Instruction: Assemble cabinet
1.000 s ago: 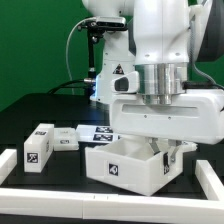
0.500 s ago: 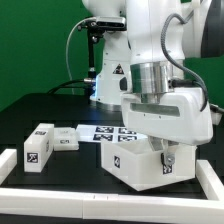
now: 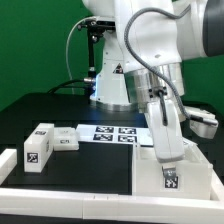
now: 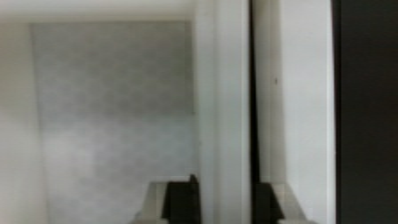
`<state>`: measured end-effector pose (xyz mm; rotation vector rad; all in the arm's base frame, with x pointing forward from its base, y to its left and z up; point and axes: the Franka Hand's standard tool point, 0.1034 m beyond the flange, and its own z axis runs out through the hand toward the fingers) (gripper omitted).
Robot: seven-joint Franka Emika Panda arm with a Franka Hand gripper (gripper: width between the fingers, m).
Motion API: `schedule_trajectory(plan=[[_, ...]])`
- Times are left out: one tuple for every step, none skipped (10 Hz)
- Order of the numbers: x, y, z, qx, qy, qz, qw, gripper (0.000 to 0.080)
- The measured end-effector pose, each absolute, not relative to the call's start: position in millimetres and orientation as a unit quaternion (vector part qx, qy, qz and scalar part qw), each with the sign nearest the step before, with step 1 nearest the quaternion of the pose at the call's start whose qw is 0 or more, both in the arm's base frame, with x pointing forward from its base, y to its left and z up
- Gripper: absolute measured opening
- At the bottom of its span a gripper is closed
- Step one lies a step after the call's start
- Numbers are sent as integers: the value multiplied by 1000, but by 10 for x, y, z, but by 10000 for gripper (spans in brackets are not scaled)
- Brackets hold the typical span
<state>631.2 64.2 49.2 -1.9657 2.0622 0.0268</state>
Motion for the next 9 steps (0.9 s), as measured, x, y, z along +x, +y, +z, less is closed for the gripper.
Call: schedule_trajectory(plan=[[6312, 643, 491, -683, 716, 9, 146, 92], [6315, 645, 486, -682, 716, 9, 146, 92], [6365, 663, 448, -681, 718, 11, 146, 92], [6448, 693, 446, -682, 716, 12, 150, 92], [6491, 714, 452, -683, 714, 10, 152, 94], [6503, 720, 445, -683, 715, 8, 150, 94], [6516, 722, 432, -683, 716, 7, 147, 94], [6532, 722, 423, -682, 717, 6, 144, 97], [6546, 724, 426, -684, 716, 5, 139, 97]])
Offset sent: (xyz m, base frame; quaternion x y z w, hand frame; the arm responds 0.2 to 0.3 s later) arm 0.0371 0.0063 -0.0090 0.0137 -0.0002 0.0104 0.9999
